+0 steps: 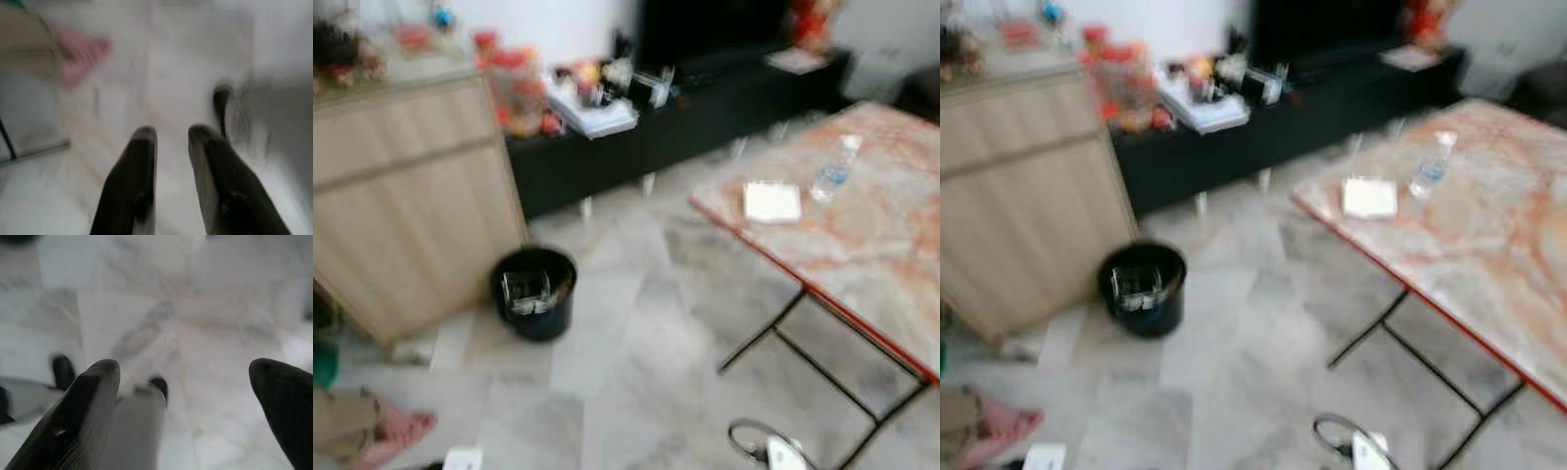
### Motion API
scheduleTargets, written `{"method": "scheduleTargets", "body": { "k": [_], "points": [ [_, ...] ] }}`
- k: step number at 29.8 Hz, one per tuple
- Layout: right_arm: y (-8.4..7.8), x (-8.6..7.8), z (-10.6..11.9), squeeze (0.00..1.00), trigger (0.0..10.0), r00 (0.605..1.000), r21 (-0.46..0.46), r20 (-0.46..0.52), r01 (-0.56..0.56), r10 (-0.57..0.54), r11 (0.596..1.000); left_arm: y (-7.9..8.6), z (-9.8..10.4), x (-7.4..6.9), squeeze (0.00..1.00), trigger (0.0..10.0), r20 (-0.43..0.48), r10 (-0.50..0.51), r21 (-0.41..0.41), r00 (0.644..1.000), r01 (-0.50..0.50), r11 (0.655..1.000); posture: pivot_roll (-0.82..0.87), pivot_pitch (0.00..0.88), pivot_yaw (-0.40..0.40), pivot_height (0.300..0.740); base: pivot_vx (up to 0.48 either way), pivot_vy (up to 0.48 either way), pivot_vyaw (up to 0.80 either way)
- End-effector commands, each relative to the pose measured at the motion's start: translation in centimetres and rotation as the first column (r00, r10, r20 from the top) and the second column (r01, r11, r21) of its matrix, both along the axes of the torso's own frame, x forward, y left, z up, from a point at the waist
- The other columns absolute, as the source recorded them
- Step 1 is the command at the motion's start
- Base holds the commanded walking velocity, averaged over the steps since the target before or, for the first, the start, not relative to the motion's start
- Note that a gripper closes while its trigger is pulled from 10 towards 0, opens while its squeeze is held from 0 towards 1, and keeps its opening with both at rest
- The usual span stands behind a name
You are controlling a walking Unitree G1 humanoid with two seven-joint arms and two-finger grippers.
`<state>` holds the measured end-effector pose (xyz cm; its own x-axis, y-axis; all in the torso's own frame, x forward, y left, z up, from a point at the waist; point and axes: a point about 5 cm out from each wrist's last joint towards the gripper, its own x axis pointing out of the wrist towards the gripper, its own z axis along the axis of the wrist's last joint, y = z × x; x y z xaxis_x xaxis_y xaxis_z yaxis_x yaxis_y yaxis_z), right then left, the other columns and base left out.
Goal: Picking trash to rubbish bin
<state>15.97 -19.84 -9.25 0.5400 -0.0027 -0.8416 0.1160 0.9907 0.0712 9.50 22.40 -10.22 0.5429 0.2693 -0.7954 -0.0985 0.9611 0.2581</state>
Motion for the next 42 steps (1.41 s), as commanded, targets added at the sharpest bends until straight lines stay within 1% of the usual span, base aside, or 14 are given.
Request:
{"method": "scheduleTargets", "body": {
  "k": [1, 4, 8, 24, 32, 37, 42],
  "points": [
    [0.4, -0.3, -0.2, 0.0, 10.0, 1.0, -0.004, -0.01, -0.003, 0.003, 1.0, 0.7, 0.4, 0.9, 0.0, 10.0, 0.02, -0.024, 0.025, 1.0, 0.023, 0.999, 0.05, 0.104, -0.063, 0.74, 0.0, 0.0, -0.8],
    [-0.7, -0.3, 0.0, 0.0, 10.0, 1.0, -0.017, -0.012, 0.003, -0.003, 1.0, 0.6, 0.4, 0.9, 0.0, 10.0, 0.024, -0.026, 0.025, 0.999, 0.026, 0.999, 0.05, 0.104, -0.063, 0.74, 0.0, 0.0, -0.8],
    [-1.1, -0.3, 0.1, 0.0, 10.0, 1.0, -0.021, -0.013, 0.004, -0.005, 1.0, 0.6, 0.4, 1.0, 0.0, 10.0, 0.019, -0.029, 0.024, 0.999, 0.028, 0.999, 0.05, 0.099, -0.062, 0.74, 0.0, 0.0, -0.8],
    [-1.3, -0.5, 0.0, 0.0, 10.0, 1.0, -0.033, -0.025, -0.002, 0.001, 0.999, 0.6, 0.4, 0.9, 0.0, 10.0, 0.021, -0.041, 0.031, 0.999, 0.041, 0.999, 0.05, 0.079, -0.057, 0.74, 0.0, 0.0, -0.8],
    [-1.4, -0.5, 0.0, 0.0, 10.0, 1.0, -0.034, -0.027, -0.002, 0.001, 0.999, 0.5, 0.5, 1.1, 0.0, 10.0, 0.032, -0.051, 0.036, 0.998, 0.05, 0.998, 0.06, 0.077, -0.056, 0.74, 0.0, 0.0, -0.8],
    [-1.4, -0.7, -0.1, 0.0, 10.0, 0.999, -0.04, -0.034, -0.003, 0.002, 0.999, 0.4, 0.7, 1.4, 0.0, 10.0, 0.06, -0.066, 0.044, 0.996, 0.063, 0.997, 0.06, 0.07, -0.052, 0.74, 0.0, 0.0, -0.8],
    [-1.4, -0.7, -0.1, 0.0, 10.0, 0.999, -0.04, -0.035, -0.003, 0.002, 0.999, 0.3, 0.7, 1.6, 0.0, 10.0, 0.075, -0.056, 0.041, 0.996, 0.053, 0.998, 0.06, 0.066, -0.05, 0.74, 0.0, 0.0, -0.8]
  ]
}}
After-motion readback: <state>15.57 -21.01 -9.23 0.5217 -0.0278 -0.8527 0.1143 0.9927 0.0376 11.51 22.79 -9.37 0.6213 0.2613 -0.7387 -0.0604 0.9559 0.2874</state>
